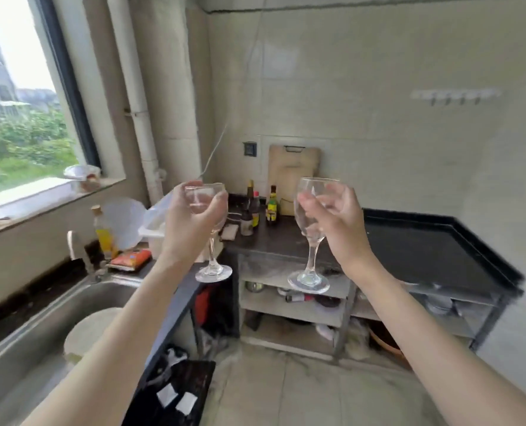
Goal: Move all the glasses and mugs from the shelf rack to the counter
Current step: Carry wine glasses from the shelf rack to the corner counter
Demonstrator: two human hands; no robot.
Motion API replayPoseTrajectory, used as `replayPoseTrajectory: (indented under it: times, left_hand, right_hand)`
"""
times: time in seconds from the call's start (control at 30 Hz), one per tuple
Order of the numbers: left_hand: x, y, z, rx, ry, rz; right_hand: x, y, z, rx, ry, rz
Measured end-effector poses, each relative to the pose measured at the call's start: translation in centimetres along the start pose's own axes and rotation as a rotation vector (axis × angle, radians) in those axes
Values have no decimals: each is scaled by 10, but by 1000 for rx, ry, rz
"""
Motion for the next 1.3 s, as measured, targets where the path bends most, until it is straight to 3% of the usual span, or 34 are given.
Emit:
replayPoseTrajectory:
  times: [0.23, 0.63, 0.87, 1.07, 1.3]
  left_hand:
    - [166, 58, 71, -19, 180, -61]
    - [414, 148, 181, -59, 388, -23]
    - [549, 221, 231, -134, 417, -22]
    - [656, 284, 274, -302, 409, -40]
    - [737, 353, 320, -377, 415, 73]
  right_hand:
    - [-116, -79, 88, 61, -184, -99]
    - [-253, -190, 244, 134, -322, -203]
    - [-329, -293, 352, 203, -259, -219]
    - [-383, -385, 436, 310, -133, -231]
    - [-422, -467, 516, 409, -51, -249]
Point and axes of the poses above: each hand's wrist, its own z-axis towards the middle knuckle, its own x-axis out of the palm, y = z × x, the point moved 6 cm from there along z, towards the middle knuckle, and after that the axes turned 1 degree about -x, right-handed, at the moved point
